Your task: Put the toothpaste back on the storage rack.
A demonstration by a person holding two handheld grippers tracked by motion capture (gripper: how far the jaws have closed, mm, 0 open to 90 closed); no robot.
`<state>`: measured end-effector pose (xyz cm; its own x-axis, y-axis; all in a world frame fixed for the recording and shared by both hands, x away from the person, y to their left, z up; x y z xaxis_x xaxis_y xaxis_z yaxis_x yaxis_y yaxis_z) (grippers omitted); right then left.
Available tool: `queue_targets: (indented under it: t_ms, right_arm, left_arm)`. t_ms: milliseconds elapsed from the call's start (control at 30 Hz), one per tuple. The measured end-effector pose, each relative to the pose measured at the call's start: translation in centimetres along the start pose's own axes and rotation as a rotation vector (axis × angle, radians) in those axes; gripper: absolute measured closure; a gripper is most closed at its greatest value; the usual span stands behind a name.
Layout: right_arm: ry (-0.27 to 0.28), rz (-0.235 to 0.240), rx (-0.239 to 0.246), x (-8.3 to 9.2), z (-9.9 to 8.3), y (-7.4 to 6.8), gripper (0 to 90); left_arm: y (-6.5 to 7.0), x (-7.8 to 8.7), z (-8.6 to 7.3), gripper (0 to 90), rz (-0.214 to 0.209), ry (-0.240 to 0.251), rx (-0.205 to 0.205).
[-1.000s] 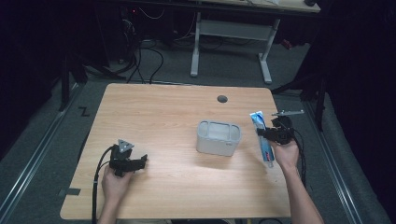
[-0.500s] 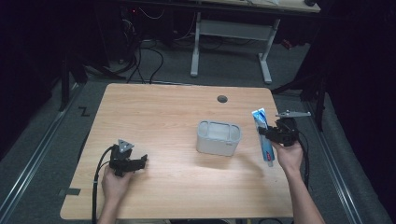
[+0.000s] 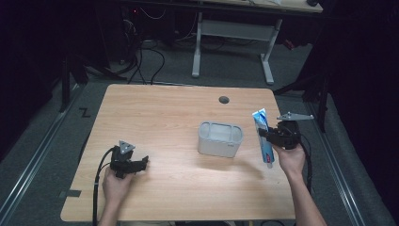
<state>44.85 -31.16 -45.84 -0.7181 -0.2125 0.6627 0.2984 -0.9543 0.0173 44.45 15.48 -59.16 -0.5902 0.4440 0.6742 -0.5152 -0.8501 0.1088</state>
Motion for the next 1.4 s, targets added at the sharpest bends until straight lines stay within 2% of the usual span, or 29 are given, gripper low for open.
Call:
queue_targets:
  t_ms: [467,600,833,1067,1400]
  right_arm:
    - [0.062,0.073,0.008,1.4,0.9,-1.8,72.5]
    - [0.084,0.088,0.025,1.9,1.2,-2.3,72.7]
    - [0.114,0.137,0.021,2.7,1.9,-3.4,72.8]
    - [0.151,0.186,0.034,3.4,3.2,-4.6,72.8]
    - [0.18,0.225,0.074,3.9,5.3,-6.2,72.7]
  left_arm:
    - [0.0,0.0,0.0,18.7,0.0,0.0,0.0]
    - [0.0,0.0,0.0,18.7,0.0,0.0,0.0]
    - [0.0,0.0,0.0,18.7,0.0,0.0,0.0]
    - [0.0,0.0,0.0,18.7,0.0,0.0,0.0]
    - [0.0,0.0,0.0,18.7,0.0,0.0,0.0]
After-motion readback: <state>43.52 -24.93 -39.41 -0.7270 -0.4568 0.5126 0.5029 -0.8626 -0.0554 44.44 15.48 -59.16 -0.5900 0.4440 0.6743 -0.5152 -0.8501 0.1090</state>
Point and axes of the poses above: each handheld gripper's, and its own axes: x roughly backward along the jaws, z roughly out of its top, y roughly to its right, the point moved 8 cm from there along -x, roughly forward along the jaws, and after that the axes turned 8 degrees about -z, right-handed, at the moved point
